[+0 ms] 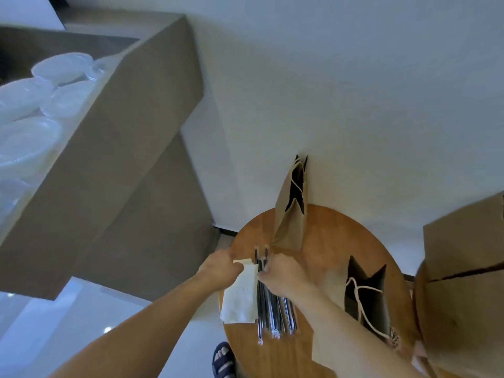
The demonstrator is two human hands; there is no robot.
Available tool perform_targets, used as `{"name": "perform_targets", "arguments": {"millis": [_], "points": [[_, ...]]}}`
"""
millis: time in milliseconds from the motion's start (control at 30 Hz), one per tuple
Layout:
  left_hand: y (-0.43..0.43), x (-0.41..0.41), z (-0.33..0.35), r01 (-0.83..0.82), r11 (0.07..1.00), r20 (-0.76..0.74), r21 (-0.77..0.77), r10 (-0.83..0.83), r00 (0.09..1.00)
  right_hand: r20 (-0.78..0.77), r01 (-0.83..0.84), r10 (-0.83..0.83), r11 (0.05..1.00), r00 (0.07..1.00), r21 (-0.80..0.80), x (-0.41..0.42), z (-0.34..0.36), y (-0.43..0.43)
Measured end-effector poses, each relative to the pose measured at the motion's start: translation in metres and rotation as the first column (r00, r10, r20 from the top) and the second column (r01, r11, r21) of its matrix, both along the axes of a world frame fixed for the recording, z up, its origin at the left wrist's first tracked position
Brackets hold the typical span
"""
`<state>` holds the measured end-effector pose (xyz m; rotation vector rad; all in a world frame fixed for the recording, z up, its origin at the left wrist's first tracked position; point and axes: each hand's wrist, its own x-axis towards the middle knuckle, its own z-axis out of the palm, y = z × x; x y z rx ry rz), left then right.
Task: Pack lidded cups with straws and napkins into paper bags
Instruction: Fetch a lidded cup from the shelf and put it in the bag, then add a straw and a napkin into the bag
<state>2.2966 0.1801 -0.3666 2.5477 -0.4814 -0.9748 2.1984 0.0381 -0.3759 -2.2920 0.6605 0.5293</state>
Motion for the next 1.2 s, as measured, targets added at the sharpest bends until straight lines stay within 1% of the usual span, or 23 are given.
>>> {"name": "perform_targets", "arguments": {"millis": [100, 200, 267, 433, 500, 600, 733, 833, 900, 967, 1067, 1133, 1200], "points": [[0.012, 0.012, -0.029, -0.018, 1.0, -0.033, 0.009, 0.019, 0.999, -0.1, 0.103, -0.097, 0.993, 0.99, 0.052, 0.012, -0.047, 0.015], [0.024, 0.02, -0.056, -0.065, 0.998, -0.044, 0.021, 0.066, 0.997, -0.174, 0.15, -0.143, 0.988, 0.974, 0.031, 0.02, -0.085, 0.026], [0.031, 0.024, -0.071, -0.084, 0.996, -0.059, 0.034, 0.086, 0.995, -0.192, 0.181, -0.175, 0.983, 0.966, 0.016, 0.026, -0.107, 0.033], [0.045, 0.029, -0.101, -0.163, 0.985, -0.105, 0.052, 0.168, 0.98, -0.204, 0.251, -0.261, 0.965, 0.944, -0.072, 0.034, -0.147, 0.048], [0.048, 0.03, -0.109, -0.186, 0.98, -0.113, 0.065, 0.193, 0.975, -0.196, 0.233, -0.252, 0.965, 0.948, -0.119, 0.033, -0.16, 0.051], [0.05, 0.029, -0.116, -0.18, 0.981, -0.121, 0.076, 0.189, 0.975, -0.197, 0.15, -0.182, 0.974, 0.963, -0.169, 0.032, -0.173, 0.05], [0.048, 0.028, -0.12, -0.16, 0.984, -0.13, 0.083, 0.17, 0.977, -0.187, 0.11, -0.143, 0.978, 0.972, -0.176, 0.03, -0.179, 0.049], [0.046, 0.028, -0.121, -0.161, 0.983, -0.143, 0.088, 0.173, 0.974, -0.164, 0.159, -0.19, 0.97, 0.968, -0.185, 0.027, -0.181, 0.048], [0.045, 0.027, -0.121, -0.174, 0.98, -0.147, 0.094, 0.187, 0.971, -0.126, 0.211, -0.232, 0.964, 0.964, -0.163, 0.023, -0.18, 0.05], [0.043, 0.025, -0.12, -0.177, 0.98, -0.152, 0.094, 0.19, 0.97, -0.064, 0.3, -0.306, 0.95, 0.95, -0.087, 0.02, -0.177, 0.054], [0.041, 0.022, -0.116, -0.224, 0.973, -0.184, 0.058, 0.231, 0.955, 0.023, 0.473, -0.483, 0.866, 0.875, 0.164, 0.015, -0.165, 0.061], [0.038, 0.02, -0.114, -0.308, 0.951, -0.238, 0.013, 0.302, 0.923, 0.049, 0.546, -0.597, 0.761, 0.801, 0.351, 0.013, -0.153, 0.063], [0.033, 0.018, -0.109, -0.421, 0.906, -0.347, -0.037, 0.384, 0.856, 0.043, 0.58, -0.703, 0.618, 0.71, 0.531, 0.012, -0.14, 0.062]]}}
